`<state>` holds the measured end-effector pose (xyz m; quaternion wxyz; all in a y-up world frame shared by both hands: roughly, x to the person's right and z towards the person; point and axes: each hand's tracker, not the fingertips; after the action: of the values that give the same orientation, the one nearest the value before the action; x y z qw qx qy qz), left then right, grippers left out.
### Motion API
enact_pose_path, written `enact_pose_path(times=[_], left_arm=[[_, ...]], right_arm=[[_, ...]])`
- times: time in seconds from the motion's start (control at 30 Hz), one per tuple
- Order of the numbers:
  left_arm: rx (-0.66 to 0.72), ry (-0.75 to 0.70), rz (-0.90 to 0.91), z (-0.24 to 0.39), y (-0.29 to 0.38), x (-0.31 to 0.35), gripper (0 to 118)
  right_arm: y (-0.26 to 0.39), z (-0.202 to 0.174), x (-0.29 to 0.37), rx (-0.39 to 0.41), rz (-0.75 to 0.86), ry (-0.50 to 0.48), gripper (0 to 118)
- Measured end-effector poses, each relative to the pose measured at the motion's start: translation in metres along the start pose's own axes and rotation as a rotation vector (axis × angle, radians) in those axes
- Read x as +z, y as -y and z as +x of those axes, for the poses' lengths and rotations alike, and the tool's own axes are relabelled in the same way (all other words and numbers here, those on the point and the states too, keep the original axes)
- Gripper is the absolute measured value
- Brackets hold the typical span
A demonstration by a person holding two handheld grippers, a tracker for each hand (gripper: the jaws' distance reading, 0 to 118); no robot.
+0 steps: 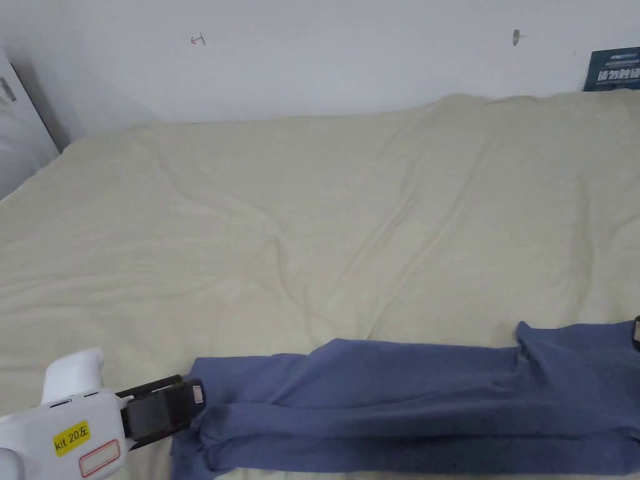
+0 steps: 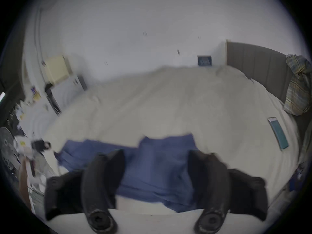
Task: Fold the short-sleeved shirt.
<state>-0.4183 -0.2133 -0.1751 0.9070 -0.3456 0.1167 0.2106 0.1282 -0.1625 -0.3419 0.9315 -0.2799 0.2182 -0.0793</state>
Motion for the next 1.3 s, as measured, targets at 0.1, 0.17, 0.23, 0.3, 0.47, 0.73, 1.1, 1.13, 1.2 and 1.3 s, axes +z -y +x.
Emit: enact_pose_path(times=[0.1, 0.17, 0.23, 0.3, 0.47, 0.73, 1.1, 1.13, 1.2, 1.3], left_arm=[[0.02, 0.012, -0.003, -0.006, 0.013, 0.004, 0], [0.053, 0.047, -0.037, -0.015, 0.023, 0.004, 0], [0.055, 0.038, -0.033, -0.022, 0.03, 0.005, 0], [0.058, 0.031, -0.05, -0.031, 0.033, 0.005, 0], [0.11, 0.16, -0.043, -0.052, 0.023, -0.001, 0], [0.187, 0.355, -0.126, -0.069, 0.002, -0.052, 116], [0.281, 0.477, -0.23, -0.069, 0.005, -0.102, 113], [0.272, 0.501, -0.24, -0.066, 0.005, -0.109, 113], [0.244, 0.514, -0.254, -0.053, 0.006, -0.118, 113], [0.222, 0.464, -0.253, -0.045, -0.001, -0.107, 89]], right_arm=[[0.005, -0.019, -0.015, -0.012, -0.029, -0.032, 1], [0.015, -0.04, -0.029, 0.002, -0.085, -0.097, 0], [0.027, -0.055, -0.038, -0.007, -0.097, -0.119, 0], [0.037, -0.07, -0.05, -0.002, -0.141, -0.151, 0], [0.057, -0.108, -0.071, 0.025, -0.211, -0.196, 0], [0.064, -0.122, -0.097, 0.004, -0.293, -0.241, 0], [0.064, -0.116, -0.103, -0.043, -0.323, -0.21, 0], [0.064, -0.116, -0.104, -0.044, -0.325, -0.207, 0], [0.066, -0.114, -0.103, -0.046, -0.331, -0.208, 0], [0.069, -0.107, -0.103, -0.08, -0.344, -0.217, 0]])
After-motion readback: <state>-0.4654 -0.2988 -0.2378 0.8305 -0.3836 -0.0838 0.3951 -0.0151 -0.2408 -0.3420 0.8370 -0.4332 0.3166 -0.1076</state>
